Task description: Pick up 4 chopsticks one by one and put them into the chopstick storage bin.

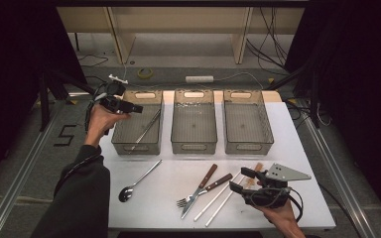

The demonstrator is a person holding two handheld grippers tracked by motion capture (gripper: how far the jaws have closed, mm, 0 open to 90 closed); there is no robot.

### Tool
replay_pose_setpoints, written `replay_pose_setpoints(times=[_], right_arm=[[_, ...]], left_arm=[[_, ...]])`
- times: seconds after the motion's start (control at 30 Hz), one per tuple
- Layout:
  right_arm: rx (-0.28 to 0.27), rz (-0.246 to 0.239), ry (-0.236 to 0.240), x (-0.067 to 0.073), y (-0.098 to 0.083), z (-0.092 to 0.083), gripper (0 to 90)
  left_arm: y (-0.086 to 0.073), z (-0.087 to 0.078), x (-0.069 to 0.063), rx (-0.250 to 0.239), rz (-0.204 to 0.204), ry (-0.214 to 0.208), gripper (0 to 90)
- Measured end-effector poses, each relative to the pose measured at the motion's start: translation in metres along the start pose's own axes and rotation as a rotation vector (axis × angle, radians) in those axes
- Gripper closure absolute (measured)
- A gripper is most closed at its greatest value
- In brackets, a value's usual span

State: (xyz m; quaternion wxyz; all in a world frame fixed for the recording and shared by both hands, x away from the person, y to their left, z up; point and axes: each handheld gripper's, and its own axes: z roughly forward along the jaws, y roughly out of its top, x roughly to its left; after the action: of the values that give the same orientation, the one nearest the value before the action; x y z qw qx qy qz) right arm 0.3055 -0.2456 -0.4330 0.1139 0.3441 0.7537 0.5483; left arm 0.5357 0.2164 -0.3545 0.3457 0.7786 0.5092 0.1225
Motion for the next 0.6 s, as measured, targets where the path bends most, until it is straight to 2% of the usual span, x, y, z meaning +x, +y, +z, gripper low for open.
replay_pose_setpoints(times=[0.17,0.43,0.57,0.6], right_arm=[[-0.002,0.0,-0.003,0.0,0.0,0.0,31.5],[-0.004,-0.003,-0.006,0.0,0.001,-0.001,31.5],[-0.011,-0.005,-0.013,-0.001,0.002,-0.002,31.5],[-0.011,-0.002,-0.014,-0.001,0.002,-0.003,31.5]], left_arm=[[-0.007,-0.013,-0.011,-0.018,0.02,-0.008,30.1],[-0.03,-0.027,-0.039,-0.039,0.047,-0.027,26.5],[-0.048,-0.031,-0.055,-0.077,0.043,-0.081,25.5],[-0.052,-0.029,-0.058,-0.064,0.041,-0.094,25.4]])
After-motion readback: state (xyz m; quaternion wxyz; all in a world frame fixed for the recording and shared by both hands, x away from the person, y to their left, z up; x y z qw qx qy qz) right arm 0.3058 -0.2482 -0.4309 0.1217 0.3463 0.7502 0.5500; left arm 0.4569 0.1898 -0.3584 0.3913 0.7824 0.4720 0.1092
